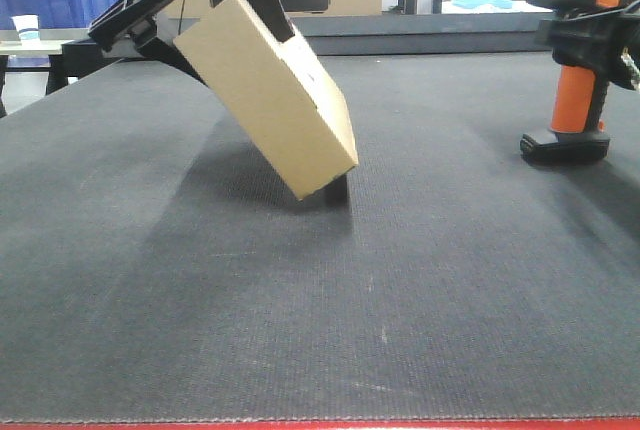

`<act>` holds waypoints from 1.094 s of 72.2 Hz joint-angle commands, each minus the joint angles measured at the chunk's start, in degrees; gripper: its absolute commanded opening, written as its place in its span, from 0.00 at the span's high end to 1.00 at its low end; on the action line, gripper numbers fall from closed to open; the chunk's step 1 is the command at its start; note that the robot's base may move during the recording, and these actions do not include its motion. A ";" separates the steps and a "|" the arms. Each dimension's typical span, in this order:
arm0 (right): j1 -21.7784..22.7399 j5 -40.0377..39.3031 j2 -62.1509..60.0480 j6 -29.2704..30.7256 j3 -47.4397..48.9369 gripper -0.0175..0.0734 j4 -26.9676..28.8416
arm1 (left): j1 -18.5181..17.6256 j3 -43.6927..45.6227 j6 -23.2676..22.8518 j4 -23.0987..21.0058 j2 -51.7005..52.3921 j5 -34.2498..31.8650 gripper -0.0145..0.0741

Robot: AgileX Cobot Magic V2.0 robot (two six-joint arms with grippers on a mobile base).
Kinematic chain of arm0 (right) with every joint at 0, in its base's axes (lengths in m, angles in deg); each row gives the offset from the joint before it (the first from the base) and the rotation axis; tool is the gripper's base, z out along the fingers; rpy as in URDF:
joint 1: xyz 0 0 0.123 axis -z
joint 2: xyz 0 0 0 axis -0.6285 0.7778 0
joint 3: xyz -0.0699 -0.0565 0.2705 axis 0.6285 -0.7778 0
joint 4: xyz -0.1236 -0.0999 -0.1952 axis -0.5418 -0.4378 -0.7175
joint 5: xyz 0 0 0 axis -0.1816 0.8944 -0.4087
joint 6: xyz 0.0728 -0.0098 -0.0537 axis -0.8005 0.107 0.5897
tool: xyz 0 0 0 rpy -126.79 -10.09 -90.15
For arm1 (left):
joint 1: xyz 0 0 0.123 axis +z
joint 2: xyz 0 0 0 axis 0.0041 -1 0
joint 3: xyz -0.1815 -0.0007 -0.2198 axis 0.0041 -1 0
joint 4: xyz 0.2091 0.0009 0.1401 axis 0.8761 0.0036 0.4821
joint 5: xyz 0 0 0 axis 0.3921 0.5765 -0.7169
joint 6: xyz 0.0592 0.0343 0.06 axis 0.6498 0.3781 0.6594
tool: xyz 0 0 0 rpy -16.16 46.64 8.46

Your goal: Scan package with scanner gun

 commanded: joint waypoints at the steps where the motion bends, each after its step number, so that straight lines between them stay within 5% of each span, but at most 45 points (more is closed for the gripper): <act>1: 0.09 -3.54 -2.93 4.42 0.32 0.98 -0.37 | -0.42 0.14 -0.35 -1.60 0.19 -0.80 0.96; 18: 0.09 -2.82 -5.92 22.01 0.32 0.98 2.76 | -0.42 0.14 -0.35 -2.81 0.19 -1.02 0.96; 44: 0.09 -0.74 -6.04 29.68 0.32 0.98 3.66 | -0.42 0.14 -0.35 -2.81 0.19 -1.02 0.96; 60: 0.09 -0.84 -6.04 28.51 0.32 0.98 3.66 | -0.42 0.14 -0.35 -2.81 0.19 -1.02 0.96; 79: -0.01 -0.50 -5.94 4.90 0.32 0.98 3.66 | -0.42 0.14 -0.35 -2.81 0.19 -1.02 0.96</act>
